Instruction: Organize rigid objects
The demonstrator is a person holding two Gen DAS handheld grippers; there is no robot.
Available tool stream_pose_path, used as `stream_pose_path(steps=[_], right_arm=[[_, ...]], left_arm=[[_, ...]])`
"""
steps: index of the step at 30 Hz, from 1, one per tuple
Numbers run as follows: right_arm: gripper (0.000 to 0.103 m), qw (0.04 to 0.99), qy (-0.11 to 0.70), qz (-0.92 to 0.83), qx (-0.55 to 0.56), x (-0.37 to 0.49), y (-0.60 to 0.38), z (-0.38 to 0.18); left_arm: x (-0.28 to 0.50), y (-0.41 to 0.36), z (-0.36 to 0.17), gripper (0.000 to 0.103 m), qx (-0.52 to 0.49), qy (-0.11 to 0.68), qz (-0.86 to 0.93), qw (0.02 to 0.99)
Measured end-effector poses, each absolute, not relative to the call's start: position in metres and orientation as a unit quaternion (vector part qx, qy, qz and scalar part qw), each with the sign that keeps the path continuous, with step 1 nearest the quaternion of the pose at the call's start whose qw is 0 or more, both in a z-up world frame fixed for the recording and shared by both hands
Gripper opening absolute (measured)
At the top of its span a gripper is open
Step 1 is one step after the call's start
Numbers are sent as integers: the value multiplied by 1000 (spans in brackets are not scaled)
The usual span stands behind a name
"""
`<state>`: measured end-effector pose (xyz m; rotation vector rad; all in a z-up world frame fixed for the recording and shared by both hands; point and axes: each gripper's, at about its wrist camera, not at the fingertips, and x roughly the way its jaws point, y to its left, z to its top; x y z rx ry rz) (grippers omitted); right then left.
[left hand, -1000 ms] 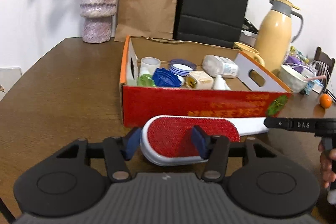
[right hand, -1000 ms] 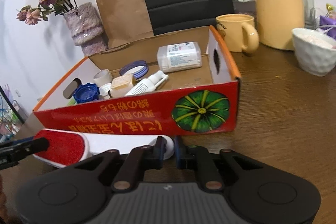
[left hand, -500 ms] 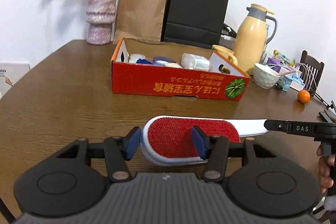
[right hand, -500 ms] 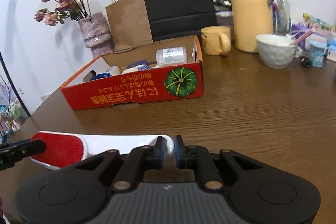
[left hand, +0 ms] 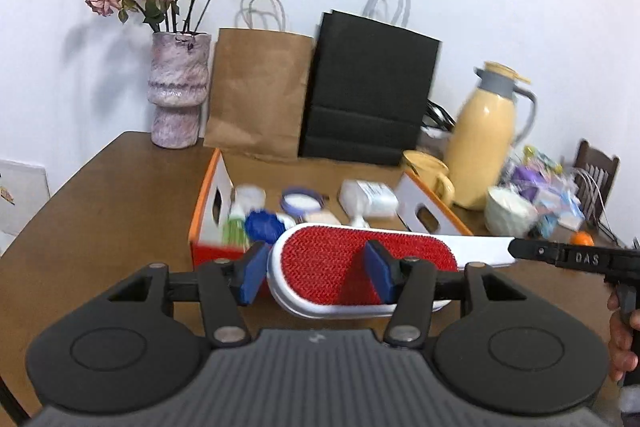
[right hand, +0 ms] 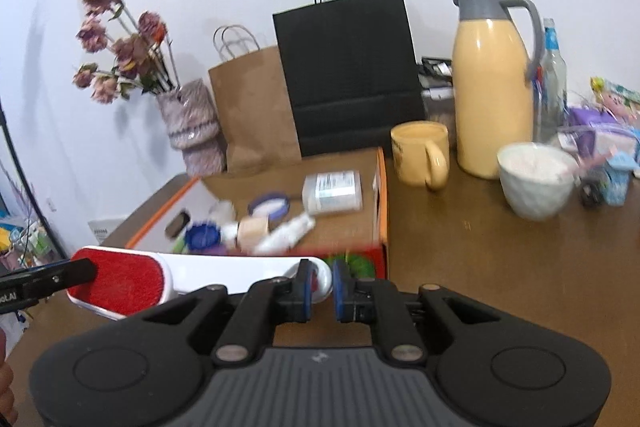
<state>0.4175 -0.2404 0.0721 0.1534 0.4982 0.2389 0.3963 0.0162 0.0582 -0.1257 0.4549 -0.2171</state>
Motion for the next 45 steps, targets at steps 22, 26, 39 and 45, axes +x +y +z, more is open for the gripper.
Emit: stream_pose_path(steps=[22,26,39,45], right_arm=[[15,935,335,101,55,570,-209,36],[32,935,329,116,68,566,-213,33],[82,957,259,124,37,513,-211,90],[84,962,239,128,24,477,-209,109]], left_arm=[[540,30,15,54,-63,306,-99,945],[536,19,8,70,-2,305,-100,947],[490,21,58,101,5,238,-63,969],[459,19,76,103,3,224,-63,973]])
